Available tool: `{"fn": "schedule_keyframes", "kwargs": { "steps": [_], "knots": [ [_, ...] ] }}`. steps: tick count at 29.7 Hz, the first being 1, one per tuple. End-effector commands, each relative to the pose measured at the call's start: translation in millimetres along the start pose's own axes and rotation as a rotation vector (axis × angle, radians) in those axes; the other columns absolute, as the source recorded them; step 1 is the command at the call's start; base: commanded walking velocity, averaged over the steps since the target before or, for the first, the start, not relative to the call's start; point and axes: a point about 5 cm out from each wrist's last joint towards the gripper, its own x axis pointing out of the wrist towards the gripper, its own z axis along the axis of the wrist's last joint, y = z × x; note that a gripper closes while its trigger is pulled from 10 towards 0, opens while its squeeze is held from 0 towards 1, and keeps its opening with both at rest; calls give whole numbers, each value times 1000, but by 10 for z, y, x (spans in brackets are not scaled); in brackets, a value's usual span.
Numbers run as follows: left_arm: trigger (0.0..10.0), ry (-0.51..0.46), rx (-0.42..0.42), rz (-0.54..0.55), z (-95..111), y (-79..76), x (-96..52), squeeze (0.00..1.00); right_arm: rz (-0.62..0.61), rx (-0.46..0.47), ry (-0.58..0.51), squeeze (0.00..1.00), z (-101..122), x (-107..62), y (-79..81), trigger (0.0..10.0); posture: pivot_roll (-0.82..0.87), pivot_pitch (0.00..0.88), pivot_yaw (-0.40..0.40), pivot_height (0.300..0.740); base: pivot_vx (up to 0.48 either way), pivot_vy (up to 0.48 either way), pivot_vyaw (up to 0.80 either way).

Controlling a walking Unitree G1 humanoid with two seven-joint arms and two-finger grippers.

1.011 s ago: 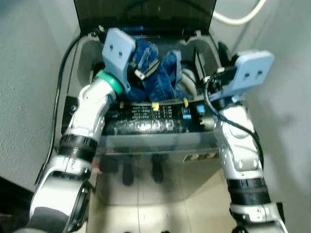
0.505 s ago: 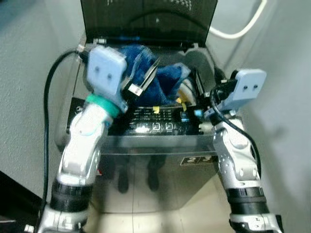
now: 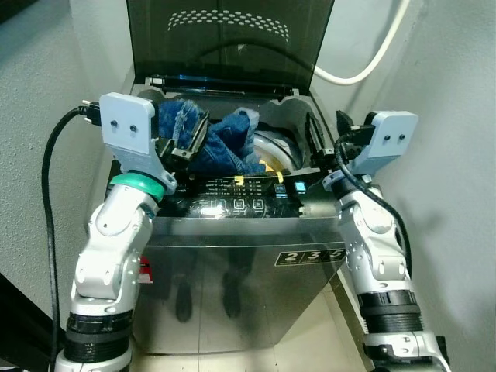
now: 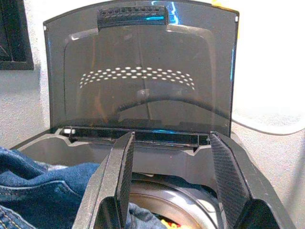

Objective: Clothes washing

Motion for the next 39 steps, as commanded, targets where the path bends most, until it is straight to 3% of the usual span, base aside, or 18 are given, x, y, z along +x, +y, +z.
{"fn": "schedule_keyframes", "kwargs": {
  "steps": [1, 2, 4, 6, 9, 12, 14, 16, 18, 19, 20, 24, 25, 26, 28, 29, 33, 39],
  "knots": [
    [10000, 20, -11, 25, 10, 52, 139, 0, -9, 9, -2, 0, 3, -10, -23, 10000, 112, 54, -38, 740, 0, 0, 0],
    [10000, 20, -11, 25, 10, 52, 139, 0, -9, 9, -2, 0, 3, -10, -23, 10000, 112, 54, -38, 740, 0, 0, 0],
    [10000, 78, 19, 121, -65, 226, 455, 0, -12, 6, 1, 0, 2, -39, -21, 10000, 88, 81, -26, 740, 0, 0, 0],
    [10000, 78, 19, 121, -65, 226, 455, 0, -12, 6, 1, 0, 2, -39, -21, 10000, 88, 81, -26, 740, 0, 0, 0],
    [10000, 86, 46, 145, 2, 324, 831, 0, -12, -7, -1, 0, 22, -74, -7, 10000, 36, 124, 6, 740, 0, 0, 0],
    [10000, 86, 46, 145, 2, 324, 831, 0, -12, -7, -1, 0, 22, -74, -7, 10000, 36, 124, 6, 740, 0, 0, 0],
    [10000, 54, 170, 115, 237, 282, 1164, 0, -33, -35, -15, 0, 86, -147, -15, 10000, -28, 178, 62, 740, 0, 0, 0],
    [10000, 37, 215, 104, 328, 256, 1237, 0, -43, -44, -21, 0, 109, -176, -20, 10000, -28, 178, 62, 740, 0, 0, 0],
    [10000, -59, 407, -25, 562, -32, 1377, 0, -88, -75, -30, 0, 153, -309, -60, 10000, -78, 216, 111, 740, 0, 0, 0],
    [10000, -59, 407, -25, 562, -32, 1377, 0, -88, -75, -30, 0, 153, -309, -60, 10000, -78, 216, 111, 740, 0, 0, 0],
    [10000, 2, 346, -149, 499, -198, 1408, 0, -109, -88, -29, 0, 163, -371, -88, 10000, -81, 219, 115, 740, 0, 0, 0],
    [10000, 49, 286, -238, 445, -309, 1423, 0, -123, -95, -27, 0, 170, -411, -105, 10000, -81, 220, 116, 740, 0, 0, 0],
    [10000, 219, 190, -377, 137, -406, 1345, 0, -134, -101, -25, 0, 174, -433, -125, 10000, -80, 217, 121, 740, 0, 0, 0],
    [10000, 219, 190, -377, 137, -406, 1345, 0, -134, -101, -25, 0, 174, -433, -125, 10000, -80, 217, 121, 740, 0, 0, 0],
    [10000, 419, 83, -551, -262, -458, 1157, 0, -139, -107, -26, 0, 193, -426, -146, 10000, -66, 209, 106, 740, 0, 0, 0],
    [10000, 419, 83, -551, -262, -458, 1157, 0, -139, -107, -26, 0, 193, -426, -146, 10000, -66, 209, 106, 740, 0, 0, 0],
    [10000, 449, 64, -629, -306, -332, 1067, 0, -121, -99, -28, 0, 193, -380, -124, 10000, -31, 196, 86, 740, 0, 0, 0],
    [10000, 422, -142, -515, -100, 8, 1081, 0, -88, -74, -17, 0, 160, -314, -30, 10000, 7, 184, 65, 740, 0, 0, 0]
  ]
}}
